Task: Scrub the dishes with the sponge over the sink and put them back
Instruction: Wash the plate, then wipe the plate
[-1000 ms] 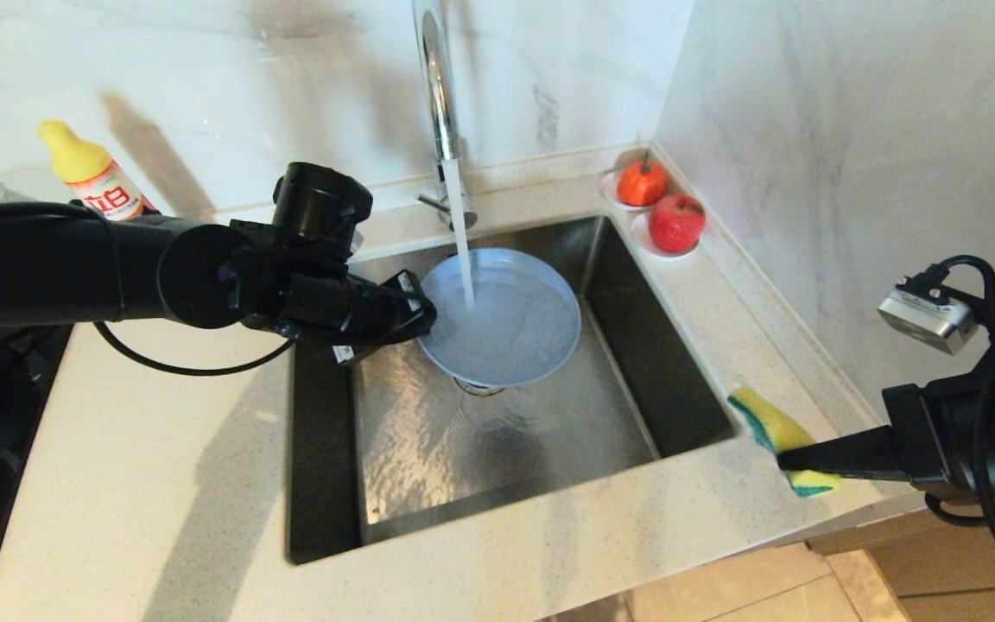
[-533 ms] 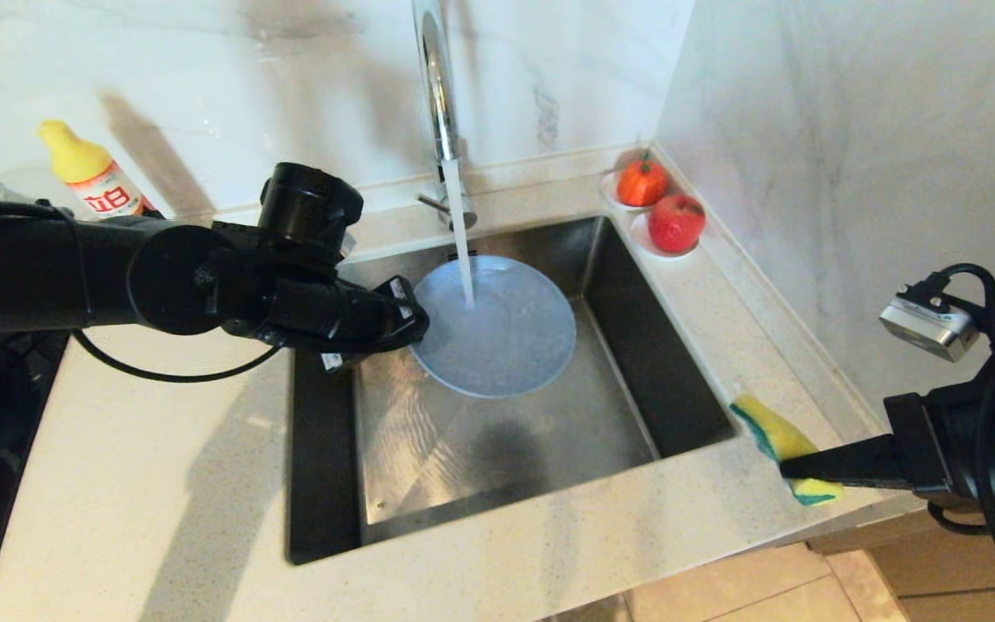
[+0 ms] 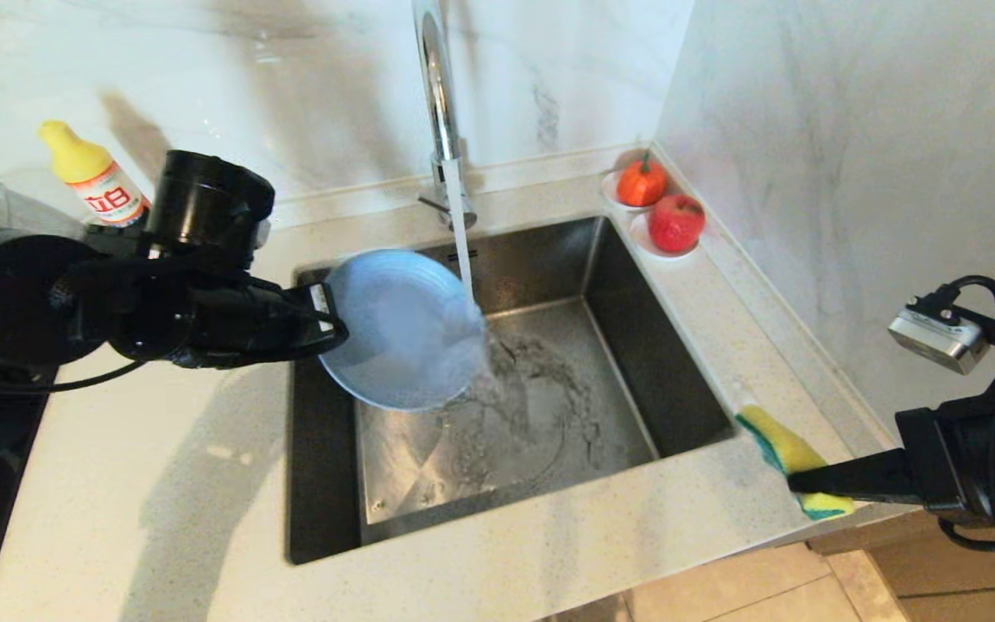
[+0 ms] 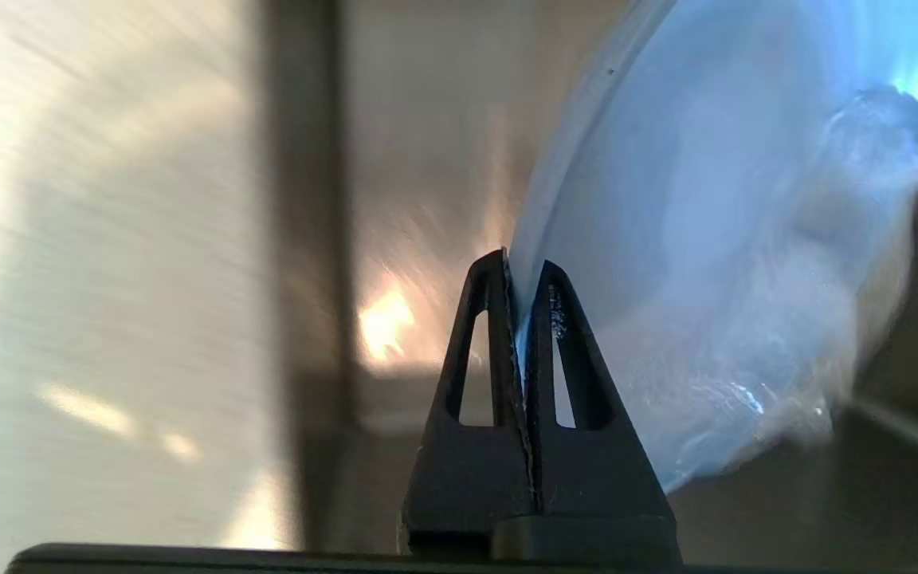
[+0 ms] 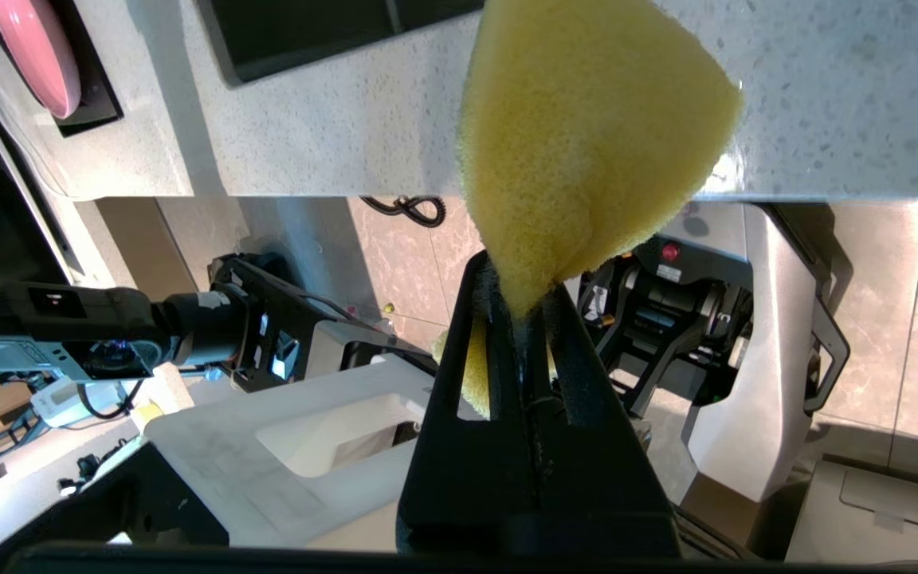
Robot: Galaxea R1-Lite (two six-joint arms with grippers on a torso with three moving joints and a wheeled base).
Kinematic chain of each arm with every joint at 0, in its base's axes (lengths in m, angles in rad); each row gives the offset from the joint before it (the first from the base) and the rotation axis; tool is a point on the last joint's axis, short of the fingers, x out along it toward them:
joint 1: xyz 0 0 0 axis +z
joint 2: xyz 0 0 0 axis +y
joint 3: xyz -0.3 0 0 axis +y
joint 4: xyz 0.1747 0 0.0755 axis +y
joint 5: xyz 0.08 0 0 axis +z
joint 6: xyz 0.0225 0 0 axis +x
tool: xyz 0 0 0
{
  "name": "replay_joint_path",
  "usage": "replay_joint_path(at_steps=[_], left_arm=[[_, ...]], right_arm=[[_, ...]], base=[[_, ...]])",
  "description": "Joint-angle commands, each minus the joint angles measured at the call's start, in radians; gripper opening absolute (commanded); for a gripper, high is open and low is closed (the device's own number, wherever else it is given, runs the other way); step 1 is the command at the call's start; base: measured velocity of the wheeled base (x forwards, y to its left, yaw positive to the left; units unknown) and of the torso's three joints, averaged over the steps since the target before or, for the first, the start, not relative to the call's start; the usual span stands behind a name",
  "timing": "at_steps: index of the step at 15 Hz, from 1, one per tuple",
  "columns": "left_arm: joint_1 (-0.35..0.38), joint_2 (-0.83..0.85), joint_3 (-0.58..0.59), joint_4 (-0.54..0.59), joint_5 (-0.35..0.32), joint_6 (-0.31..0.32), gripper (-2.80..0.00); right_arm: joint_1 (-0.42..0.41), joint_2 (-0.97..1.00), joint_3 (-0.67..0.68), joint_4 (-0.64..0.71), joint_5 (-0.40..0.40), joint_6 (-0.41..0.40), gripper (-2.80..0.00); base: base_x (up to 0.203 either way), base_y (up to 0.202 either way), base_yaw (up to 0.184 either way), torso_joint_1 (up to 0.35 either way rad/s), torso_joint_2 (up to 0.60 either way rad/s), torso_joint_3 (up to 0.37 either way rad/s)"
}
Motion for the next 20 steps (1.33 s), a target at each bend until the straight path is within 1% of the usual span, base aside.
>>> replay_joint_path(at_steps=[1, 2, 3, 4, 6, 9, 10, 11, 12, 13, 15, 18, 20], left_arm=[[0.037, -0.083, 0.07, -0.102, 0.051, 0.043, -2.8], [0.049, -0.113, 0.116, -0.191, 0.072, 0.071, -2.8], [0.055, -0.137, 0.163, -0.257, 0.083, 0.11, -2.8], [0.059, -0.169, 0.221, -0.347, 0.09, 0.173, -2.8], [0.064, -0.221, 0.323, -0.575, 0.101, 0.316, -2.8], [0.066, -0.257, 0.479, -0.961, 0.102, 0.564, -2.8], [0.066, -0.259, 0.515, -1.074, 0.101, 0.634, -2.8], [0.065, -0.258, 0.543, -1.164, 0.096, 0.69, -2.8], [0.065, -0.257, 0.563, -1.221, 0.083, 0.721, -2.8], [0.065, -0.264, 0.571, -1.241, 0.052, 0.728, -2.8], [0.065, -0.291, 0.591, -1.259, 0.016, 0.726, -2.8], [0.065, -0.32, 0.666, -1.268, -0.018, 0.72, -2.8], [0.064, -0.329, 0.667, -1.278, -0.024, 0.703, -2.8]], right_arm=[[0.0, -0.026, 0.025, 0.002, 0.003, 0.002, -2.8], [-0.001, -0.033, 0.037, 0.002, 0.003, 0.002, -2.8], [0.0, -0.038, 0.046, 0.002, 0.001, 0.002, -2.8], [-0.001, -0.038, 0.054, 0.002, 0.001, 0.002, -2.8], [0.001, -0.043, 0.065, 0.002, 0.001, 0.002, -2.8], [0.001, -0.047, 0.072, 0.002, 0.003, 0.004, -2.8], [0.001, -0.049, 0.07, 0.004, 0.003, 0.004, -2.8], [0.001, -0.051, 0.07, 0.005, 0.001, 0.005, -2.8], [0.001, -0.055, 0.069, 0.005, 0.0, 0.004, -2.8], [0.001, -0.057, 0.069, 0.005, 0.0, 0.004, -2.8], [0.001, -0.057, 0.067, 0.005, -0.002, 0.004, -2.8], [0.001, -0.055, 0.064, 0.004, 0.0, 0.002, -2.8], [0.002, -0.055, 0.064, 0.002, 0.001, 0.002, -2.8]], base=[[0.0, 0.0, 0.0, 0.0, 0.0, 0.0], [0.0, 0.0, 0.0, 0.0, 0.0, 0.0], [0.0, 0.0, 0.0, 0.0, 0.0, 0.0], [0.0, 0.0, 0.0, 0.0, 0.0, 0.0], [0.0, 0.0, 0.0, 0.0, 0.0, 0.0], [0.0, 0.0, 0.0, 0.0, 0.0, 0.0], [0.0, 0.0, 0.0, 0.0, 0.0, 0.0], [0.0, 0.0, 0.0, 0.0, 0.0, 0.0], [0.0, 0.0, 0.0, 0.0, 0.0, 0.0], [0.0, 0.0, 0.0, 0.0, 0.0, 0.0], [0.0, 0.0, 0.0, 0.0, 0.0, 0.0], [0.0, 0.0, 0.0, 0.0, 0.0, 0.0], [0.0, 0.0, 0.0, 0.0, 0.0, 0.0]])
